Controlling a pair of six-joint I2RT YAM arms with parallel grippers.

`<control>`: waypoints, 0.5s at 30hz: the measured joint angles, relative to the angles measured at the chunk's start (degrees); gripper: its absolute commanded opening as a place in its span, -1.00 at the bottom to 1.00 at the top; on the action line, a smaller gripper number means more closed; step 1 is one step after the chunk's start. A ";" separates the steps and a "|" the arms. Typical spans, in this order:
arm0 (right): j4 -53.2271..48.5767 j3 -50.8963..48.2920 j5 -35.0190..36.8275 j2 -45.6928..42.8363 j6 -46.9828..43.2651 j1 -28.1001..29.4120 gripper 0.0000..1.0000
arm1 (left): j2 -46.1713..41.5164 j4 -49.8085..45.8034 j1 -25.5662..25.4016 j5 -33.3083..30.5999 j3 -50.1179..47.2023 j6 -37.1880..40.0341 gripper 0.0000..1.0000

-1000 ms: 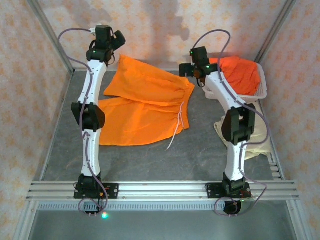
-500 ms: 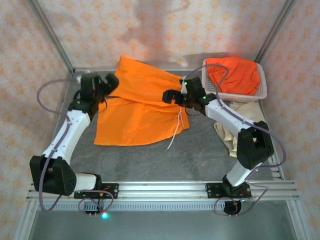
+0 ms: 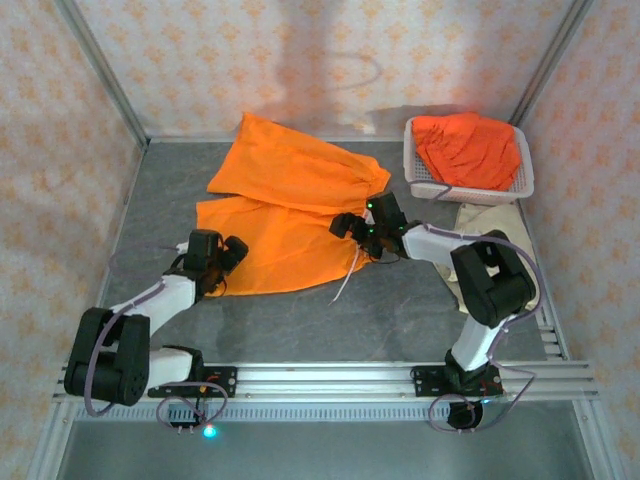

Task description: Fold and stack the shorts

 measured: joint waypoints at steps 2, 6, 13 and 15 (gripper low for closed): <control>1.84 -2.27 0.20 -1.31 0.68 0.00 0.99 | -3.02 0.37 0.00 -0.52 -2.03 -0.44 1.00; 4.11 -7.02 0.44 -4.83 1.79 0.00 0.99 | -10.12 -1.11 -0.02 -1.73 -6.49 -1.51 1.00; 0.72 -11.13 2.47 -12.44 2.99 0.00 0.99 | -33.53 -19.87 0.00 -7.58 -6.27 -3.67 1.00; -1.84 -11.15 4.22 -16.70 3.02 0.00 0.99 | -39.10 -25.29 0.00 -9.53 -3.98 -4.35 1.00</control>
